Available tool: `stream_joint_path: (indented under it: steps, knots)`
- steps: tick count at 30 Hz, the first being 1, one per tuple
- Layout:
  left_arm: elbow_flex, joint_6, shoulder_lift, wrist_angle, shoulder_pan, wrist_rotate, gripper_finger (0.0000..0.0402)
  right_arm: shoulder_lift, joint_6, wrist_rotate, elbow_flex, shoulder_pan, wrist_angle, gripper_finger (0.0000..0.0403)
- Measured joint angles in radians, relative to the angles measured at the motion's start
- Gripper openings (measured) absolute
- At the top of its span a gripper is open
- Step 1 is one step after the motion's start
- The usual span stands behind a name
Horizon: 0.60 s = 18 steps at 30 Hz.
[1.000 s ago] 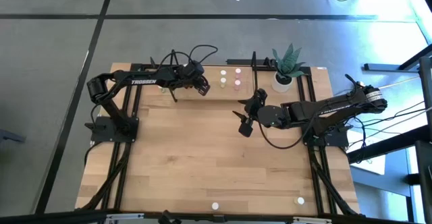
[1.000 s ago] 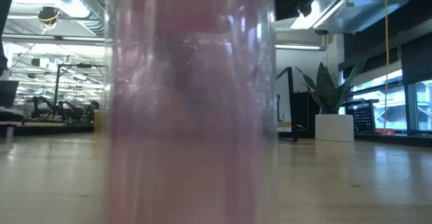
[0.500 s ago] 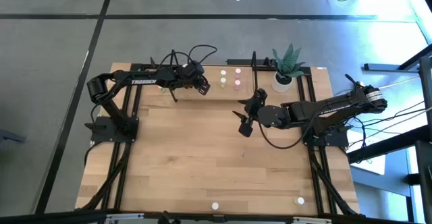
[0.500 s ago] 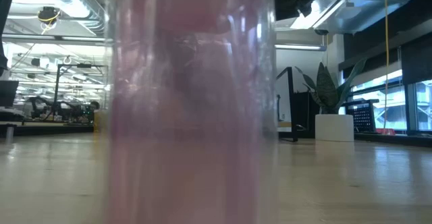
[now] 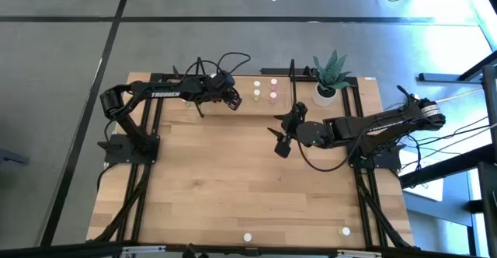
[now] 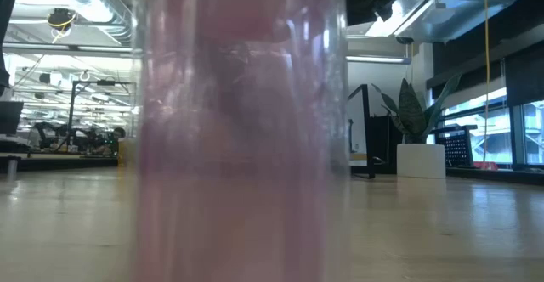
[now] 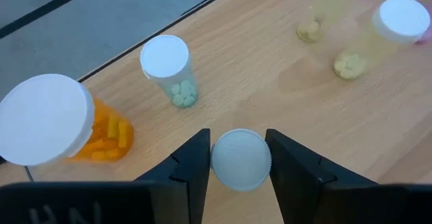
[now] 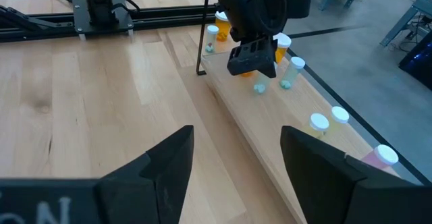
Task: Pick and place medicine bottles onto shelf by color
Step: Put the right blue pill bottle on the shelf aligned with the other blue pill bottle
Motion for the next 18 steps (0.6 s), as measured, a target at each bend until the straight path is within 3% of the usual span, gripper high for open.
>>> stream_joint_path:
  steps: [18]
  knots:
    - [0.0, -0.053, 0.0, 0.012, -0.002, -0.01, 0.0131, 0.0, 0.0, 0.0, 0.0, 0.0, 0.0, 0.0224]
